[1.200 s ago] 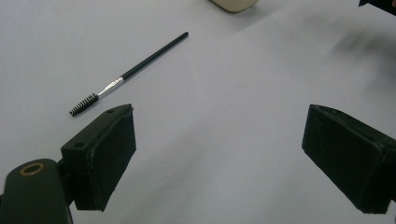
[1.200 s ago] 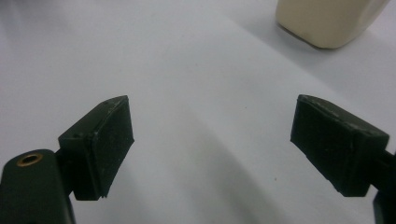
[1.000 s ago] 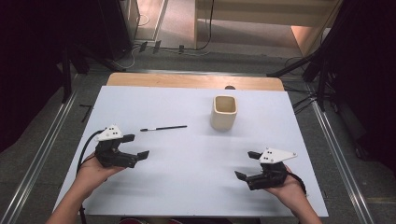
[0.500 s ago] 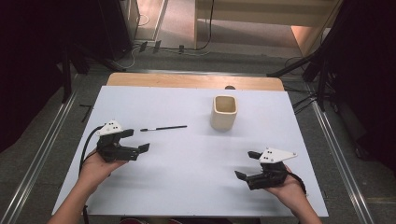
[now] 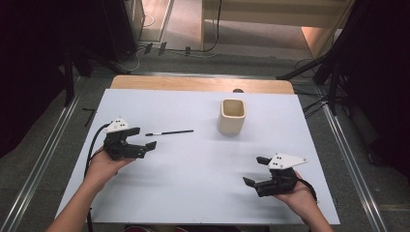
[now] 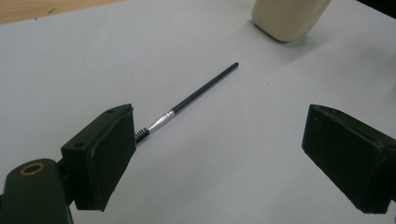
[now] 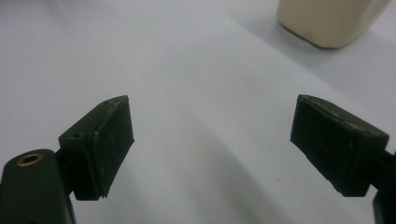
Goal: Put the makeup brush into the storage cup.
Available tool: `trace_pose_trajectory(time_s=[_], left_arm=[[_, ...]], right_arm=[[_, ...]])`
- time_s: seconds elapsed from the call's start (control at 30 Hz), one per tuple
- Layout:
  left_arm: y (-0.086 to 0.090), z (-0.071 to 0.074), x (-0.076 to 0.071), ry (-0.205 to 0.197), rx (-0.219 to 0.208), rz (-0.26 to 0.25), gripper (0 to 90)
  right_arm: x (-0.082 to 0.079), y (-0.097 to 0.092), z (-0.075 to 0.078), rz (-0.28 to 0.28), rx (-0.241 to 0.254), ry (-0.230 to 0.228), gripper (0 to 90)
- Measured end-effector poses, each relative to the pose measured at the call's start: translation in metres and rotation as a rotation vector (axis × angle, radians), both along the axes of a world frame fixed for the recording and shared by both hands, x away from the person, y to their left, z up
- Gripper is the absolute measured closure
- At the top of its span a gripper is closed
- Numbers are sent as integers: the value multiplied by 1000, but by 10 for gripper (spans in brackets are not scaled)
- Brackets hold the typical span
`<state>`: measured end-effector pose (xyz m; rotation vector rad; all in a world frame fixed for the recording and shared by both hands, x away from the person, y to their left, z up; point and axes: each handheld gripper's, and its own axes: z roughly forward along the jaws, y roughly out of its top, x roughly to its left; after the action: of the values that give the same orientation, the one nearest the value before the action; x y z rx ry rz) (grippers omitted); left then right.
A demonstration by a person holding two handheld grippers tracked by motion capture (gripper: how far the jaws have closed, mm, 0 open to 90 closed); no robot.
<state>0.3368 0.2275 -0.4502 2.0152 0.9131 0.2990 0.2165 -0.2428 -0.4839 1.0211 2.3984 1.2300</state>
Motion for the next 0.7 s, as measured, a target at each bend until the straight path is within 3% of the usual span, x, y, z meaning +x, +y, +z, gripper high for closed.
trace_pose_trajectory(time_s=[0.2,0.33,0.53,0.6,0.7], left_arm=[[-3,0,9,-16,-10,14,100],[-6,0,15,-14,5,12,100],[-11,2,24,-16,-12,-18,100],[-13,3,26,-23,9,-23,100],[-15,4,29,-27,-2,-35,100]], right_arm=[[0,0,0,1,3,0,138],[1,1,0,3,0,8,138],[1,1,0,2,-1,9,138],[1,1,0,2,-1,9,138],[0,1,0,4,0,8,138]])
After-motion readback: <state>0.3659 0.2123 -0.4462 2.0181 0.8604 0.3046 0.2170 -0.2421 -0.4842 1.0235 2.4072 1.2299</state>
